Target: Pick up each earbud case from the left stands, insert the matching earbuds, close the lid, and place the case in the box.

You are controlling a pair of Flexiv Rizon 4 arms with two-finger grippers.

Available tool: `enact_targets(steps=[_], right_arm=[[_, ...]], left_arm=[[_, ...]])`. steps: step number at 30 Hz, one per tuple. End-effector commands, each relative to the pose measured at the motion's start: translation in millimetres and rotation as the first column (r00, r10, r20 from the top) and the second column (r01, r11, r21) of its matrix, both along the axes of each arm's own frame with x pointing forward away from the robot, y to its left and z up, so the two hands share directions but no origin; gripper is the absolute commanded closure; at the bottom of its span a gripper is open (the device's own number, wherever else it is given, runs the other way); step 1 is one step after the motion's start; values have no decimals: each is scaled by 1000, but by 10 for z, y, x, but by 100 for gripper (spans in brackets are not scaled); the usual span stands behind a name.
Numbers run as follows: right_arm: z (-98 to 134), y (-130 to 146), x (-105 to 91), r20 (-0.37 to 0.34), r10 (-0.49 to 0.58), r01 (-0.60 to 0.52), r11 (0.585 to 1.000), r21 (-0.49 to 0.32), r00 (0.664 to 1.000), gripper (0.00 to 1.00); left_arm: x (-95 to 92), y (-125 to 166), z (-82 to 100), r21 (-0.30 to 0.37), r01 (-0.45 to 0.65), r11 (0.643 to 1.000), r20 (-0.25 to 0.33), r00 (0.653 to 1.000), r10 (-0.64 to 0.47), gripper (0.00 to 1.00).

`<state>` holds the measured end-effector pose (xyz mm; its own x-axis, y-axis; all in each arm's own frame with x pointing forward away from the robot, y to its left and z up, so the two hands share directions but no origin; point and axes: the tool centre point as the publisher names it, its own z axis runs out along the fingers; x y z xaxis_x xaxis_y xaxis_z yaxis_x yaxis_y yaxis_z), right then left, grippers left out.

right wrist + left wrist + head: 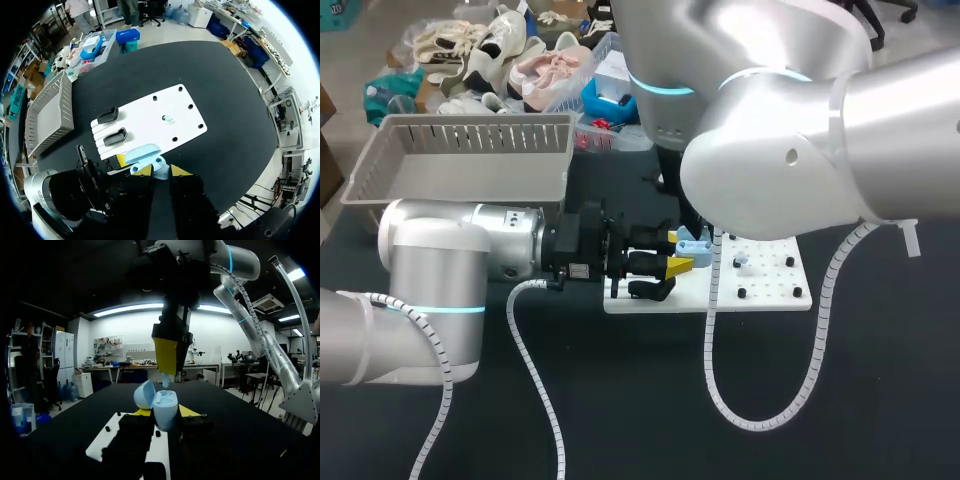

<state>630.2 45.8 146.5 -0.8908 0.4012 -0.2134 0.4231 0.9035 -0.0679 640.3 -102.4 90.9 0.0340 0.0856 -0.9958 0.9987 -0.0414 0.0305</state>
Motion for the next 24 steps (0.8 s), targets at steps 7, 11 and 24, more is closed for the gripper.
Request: enact_targets(steps=[7, 11, 24], right_arm=[[-22, 42, 25, -7, 10, -10, 1000, -4, 1000, 100], [-34, 37, 23, -9, 11, -11, 1000, -11, 1000, 100], [-61, 28, 1, -10, 5, -5, 1000, -12, 1000, 100]], left_arm=[[4, -2, -4, -1, 0, 1000, 1, 1000, 0, 100], [4, -2, -4, -1, 0, 1000, 1, 1000, 0, 100], [4, -2, -4, -1, 0, 1000, 1, 1000, 0, 100]])
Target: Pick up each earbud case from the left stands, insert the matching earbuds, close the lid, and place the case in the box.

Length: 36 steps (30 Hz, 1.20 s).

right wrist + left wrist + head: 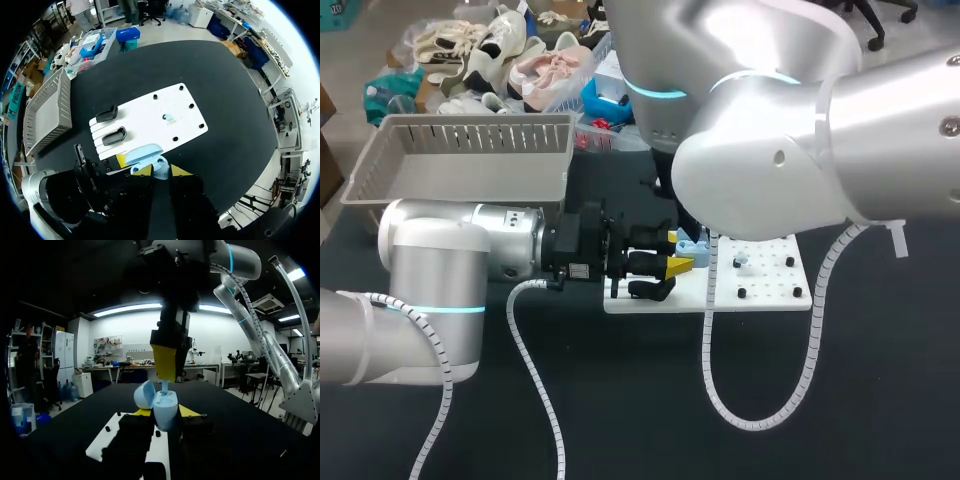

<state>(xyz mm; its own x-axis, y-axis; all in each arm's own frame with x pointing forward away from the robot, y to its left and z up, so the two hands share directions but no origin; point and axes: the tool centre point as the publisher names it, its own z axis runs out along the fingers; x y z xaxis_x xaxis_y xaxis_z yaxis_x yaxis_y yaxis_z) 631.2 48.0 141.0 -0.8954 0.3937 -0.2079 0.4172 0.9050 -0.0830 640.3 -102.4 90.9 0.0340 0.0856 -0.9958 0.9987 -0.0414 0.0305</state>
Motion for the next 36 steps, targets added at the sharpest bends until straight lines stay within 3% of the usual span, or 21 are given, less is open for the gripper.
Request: enact_targets(steps=[1, 36], right_arm=[[-8, 6, -10, 1, -1, 1, 1000, 0, 1000, 100], [-81, 17, 18, 3, 4, -4, 1000, -26, 1000, 100]], left_arm=[[4, -2, -4, -1, 0, 1000, 1, 1000, 0, 100], [4, -2, -4, -1, 0, 1000, 1, 1000, 0, 100]])
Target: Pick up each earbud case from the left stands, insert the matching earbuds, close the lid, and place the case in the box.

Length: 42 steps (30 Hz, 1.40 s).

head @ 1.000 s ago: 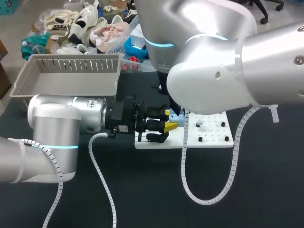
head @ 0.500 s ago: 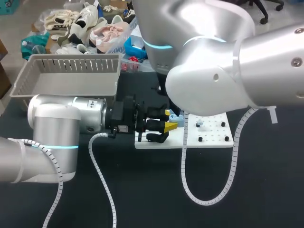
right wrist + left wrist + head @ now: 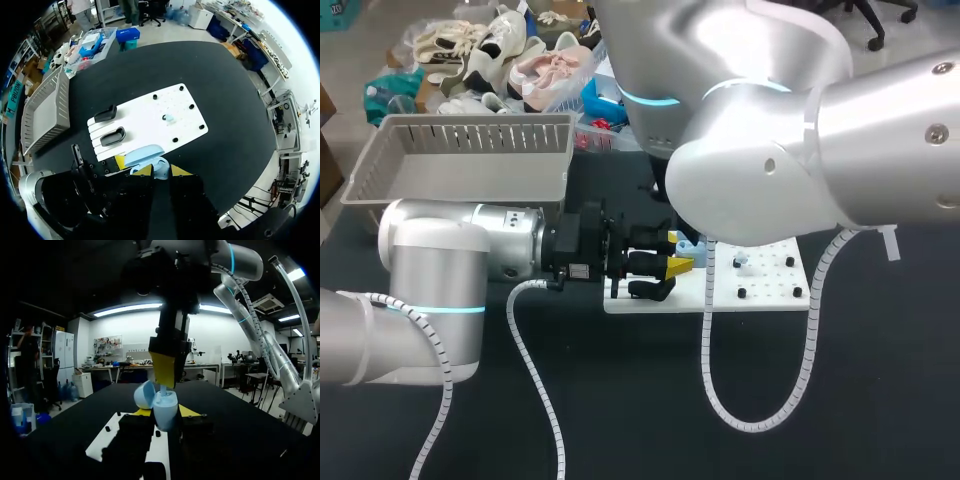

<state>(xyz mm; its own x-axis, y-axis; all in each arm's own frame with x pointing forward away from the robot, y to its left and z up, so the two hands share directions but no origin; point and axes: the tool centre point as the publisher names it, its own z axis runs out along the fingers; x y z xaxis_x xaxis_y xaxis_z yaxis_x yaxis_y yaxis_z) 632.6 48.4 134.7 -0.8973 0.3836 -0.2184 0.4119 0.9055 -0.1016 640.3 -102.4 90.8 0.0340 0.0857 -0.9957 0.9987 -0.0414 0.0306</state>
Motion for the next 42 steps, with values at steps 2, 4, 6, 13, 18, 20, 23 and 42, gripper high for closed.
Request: enact_targets(steps=[2, 4, 6, 13, 18, 20, 23, 42], right_arm=[[-21, 14, 4, 1, -4, 4, 1000, -6, 1000, 95], [-26, 13, 4, 1, -5, 5, 1000, -7, 1000, 78], [-28, 15, 5, 1, -5, 5, 1000, -7, 1000, 64], [-7, 43, -7, 4, 3, -3, 1000, -5, 1000, 56], [28, 51, -27, 12, 5, -5, 1000, -1, 1000, 55], [41, 47, -37, 16, 3, -3, 1000, 1, 1000, 55], [63, 46, -59, 21, 1, -2, 1000, 7, 1000, 54], [51, 98, -209, -4, 24, -23, 999, 48, 1000, 51]], left_arm=[[4, -2, -3, -1, 0, 1000, 1, 1000, 0, 100], [4, -2, -3, -1, 0, 1000, 1, 1000, 0, 100], [4, -2, -3, -1, 0, 1000, 1, 1000, 0, 100], [4, -2, -3, -1, 0, 1000, 1, 1000, 0, 100], [4, -2, -3, -1, 0, 1000, 1, 1000, 0, 100], [4, -2, -3, -1, 0, 1000, 1, 1000, 0, 100], [4, -2, -3, -1, 0, 1000, 1, 1000, 0, 100], [4, -2, -3, -1, 0, 1000, 1, 1000, 0, 100]])
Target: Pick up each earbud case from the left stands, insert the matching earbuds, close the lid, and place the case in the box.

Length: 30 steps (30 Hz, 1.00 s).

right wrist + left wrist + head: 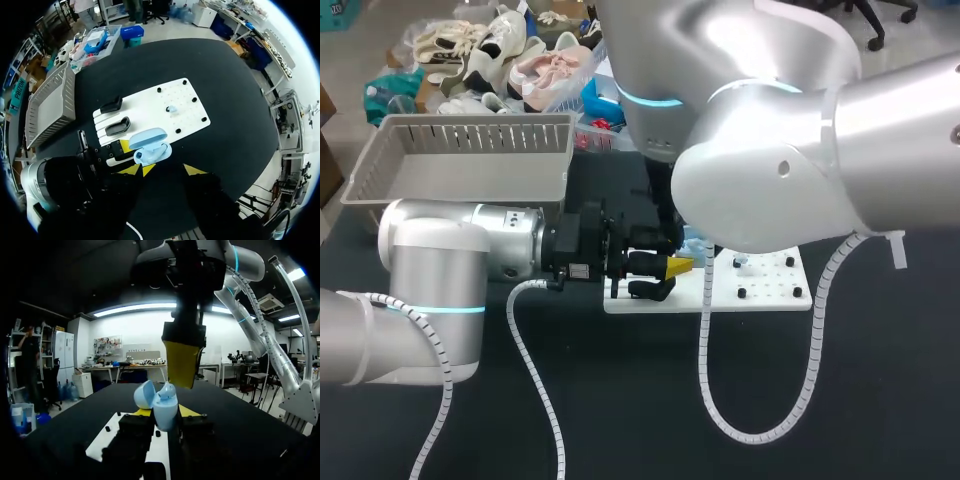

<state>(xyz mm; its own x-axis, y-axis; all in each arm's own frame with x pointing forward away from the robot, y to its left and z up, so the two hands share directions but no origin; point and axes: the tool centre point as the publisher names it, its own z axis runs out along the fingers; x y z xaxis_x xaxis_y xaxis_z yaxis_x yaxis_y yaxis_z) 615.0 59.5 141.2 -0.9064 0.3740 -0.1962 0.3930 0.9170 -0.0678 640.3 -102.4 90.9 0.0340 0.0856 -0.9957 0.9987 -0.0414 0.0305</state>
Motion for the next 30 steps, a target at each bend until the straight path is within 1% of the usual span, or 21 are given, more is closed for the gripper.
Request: enact_targets(steps=[1, 8, 15, 30], right_arm=[[-17, -8, -36, 3, 5, -5, 1000, 8, 1000, 51], [-47, 5, -36, -4, 11, -10, 1000, 19, 1000, 51], [-115, -53, 5, -16, -2, 3, 1000, 24, 1000, 51], [-69, -126, -7, -8, -15, 15, 1000, 18, 1000, 51]], left_arm=[[4, -2, -4, -1, 0, 1000, 1, 1000, 0, 100], [4, -2, -4, -1, 0, 1000, 1, 1000, 0, 100], [4, -2, -4, -1, 0, 1000, 1, 1000, 0, 100], [4, -2, -4, -1, 0, 1000, 1, 1000, 0, 100]])
